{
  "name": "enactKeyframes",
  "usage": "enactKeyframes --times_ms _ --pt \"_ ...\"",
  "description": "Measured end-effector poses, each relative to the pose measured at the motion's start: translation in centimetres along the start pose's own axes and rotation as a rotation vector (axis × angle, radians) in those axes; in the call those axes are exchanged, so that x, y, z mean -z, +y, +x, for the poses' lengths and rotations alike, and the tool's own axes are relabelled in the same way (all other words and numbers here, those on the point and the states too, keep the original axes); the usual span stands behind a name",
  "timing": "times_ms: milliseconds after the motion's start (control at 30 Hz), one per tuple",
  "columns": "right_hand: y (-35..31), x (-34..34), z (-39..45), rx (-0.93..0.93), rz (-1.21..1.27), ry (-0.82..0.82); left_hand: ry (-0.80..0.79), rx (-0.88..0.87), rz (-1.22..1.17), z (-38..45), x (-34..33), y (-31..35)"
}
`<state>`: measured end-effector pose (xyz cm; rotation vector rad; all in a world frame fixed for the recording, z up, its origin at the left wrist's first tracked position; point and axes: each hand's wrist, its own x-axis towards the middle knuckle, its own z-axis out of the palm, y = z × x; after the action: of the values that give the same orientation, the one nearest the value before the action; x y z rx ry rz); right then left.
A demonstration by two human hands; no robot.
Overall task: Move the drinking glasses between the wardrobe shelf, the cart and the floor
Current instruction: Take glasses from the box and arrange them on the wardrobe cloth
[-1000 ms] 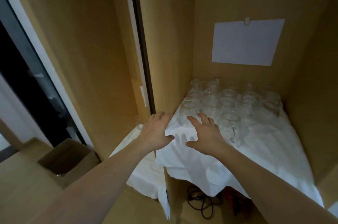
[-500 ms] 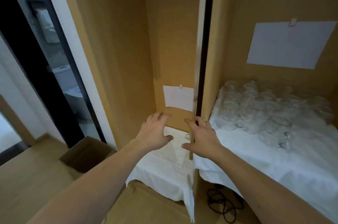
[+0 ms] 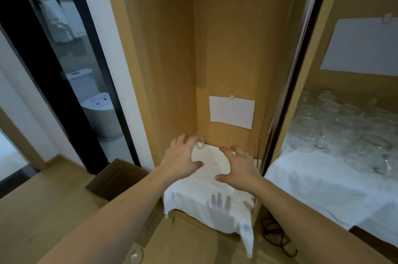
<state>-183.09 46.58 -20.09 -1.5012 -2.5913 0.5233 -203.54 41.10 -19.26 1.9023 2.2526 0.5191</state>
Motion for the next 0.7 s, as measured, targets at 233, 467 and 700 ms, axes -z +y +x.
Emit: enactKeyframes --times_ms 233,467,700 --pt "-1.6 -0.6 4.5 -0.008 0.017 -0.038 0.005 0.063 -0.017 3.0 -1.3 -3.4" --pt "-0.8 -1.8 11.6 -0.054 0.038 -0.044 -0.03 0.107 -0.035 9.8 -2.8 -5.9" --pt "1.1 -4.0 18.7 -0.161 0.119 -0.101 -0.069 0.1 -0.122 17.6 -5.1 -7.4"
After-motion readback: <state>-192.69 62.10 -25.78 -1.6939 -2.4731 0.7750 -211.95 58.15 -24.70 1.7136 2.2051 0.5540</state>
